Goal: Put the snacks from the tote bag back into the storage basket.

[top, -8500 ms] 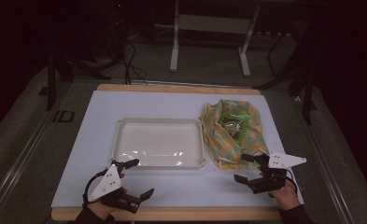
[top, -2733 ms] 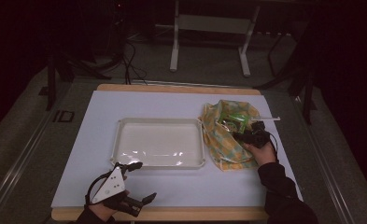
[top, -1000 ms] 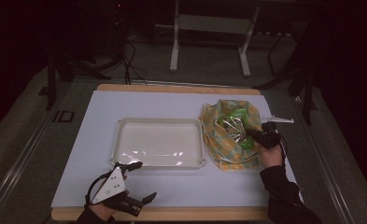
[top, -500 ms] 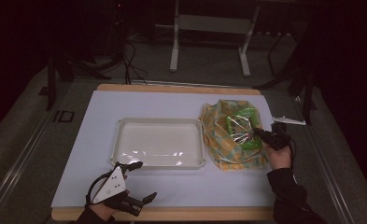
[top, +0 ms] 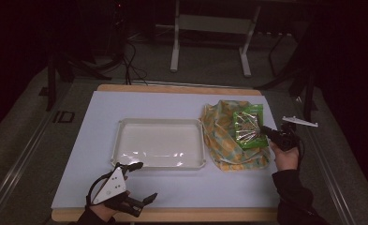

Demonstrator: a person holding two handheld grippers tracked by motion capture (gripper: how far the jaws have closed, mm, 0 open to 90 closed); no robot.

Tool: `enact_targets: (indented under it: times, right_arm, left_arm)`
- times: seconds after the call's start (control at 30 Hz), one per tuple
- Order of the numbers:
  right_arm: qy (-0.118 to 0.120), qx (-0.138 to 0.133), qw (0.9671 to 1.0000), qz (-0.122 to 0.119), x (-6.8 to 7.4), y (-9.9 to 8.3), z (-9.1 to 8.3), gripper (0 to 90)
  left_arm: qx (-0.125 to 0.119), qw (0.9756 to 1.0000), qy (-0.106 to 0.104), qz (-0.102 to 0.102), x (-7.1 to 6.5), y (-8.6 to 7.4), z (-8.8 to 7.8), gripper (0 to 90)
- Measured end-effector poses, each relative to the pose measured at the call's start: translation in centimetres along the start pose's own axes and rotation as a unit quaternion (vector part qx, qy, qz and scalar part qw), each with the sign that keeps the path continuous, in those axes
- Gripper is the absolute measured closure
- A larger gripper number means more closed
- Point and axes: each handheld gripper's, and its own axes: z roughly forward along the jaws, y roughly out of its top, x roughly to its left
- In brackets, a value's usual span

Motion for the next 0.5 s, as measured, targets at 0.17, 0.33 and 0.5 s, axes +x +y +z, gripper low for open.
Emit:
enact_targets:
  times: [0.17, 0.33, 0.5]
  right_arm:
    - [-0.008, -0.01, 0.9999, 0.005, -0.3, 0.2, -0.6, 89.1]
    - [-0.016, -0.021, 0.9995, 0.018, -0.7, 0.5, -1.4, 89.1]
    - [-0.028, -0.029, 0.9989, 0.022, -1.1, 0.9, -2.1, 89.1]
  left_arm:
    - [-0.004, 1.0, 0.005, 0.004, 0.0, 0.0, 0.0, 0.4]
    - [-0.002, 1.0, 0.004, 0.005, 0.0, 0.0, 0.0, 0.4]
    - [0.0, 1.0, 0.005, 0.006, 0.1, -0.1, 0.1, 0.4]
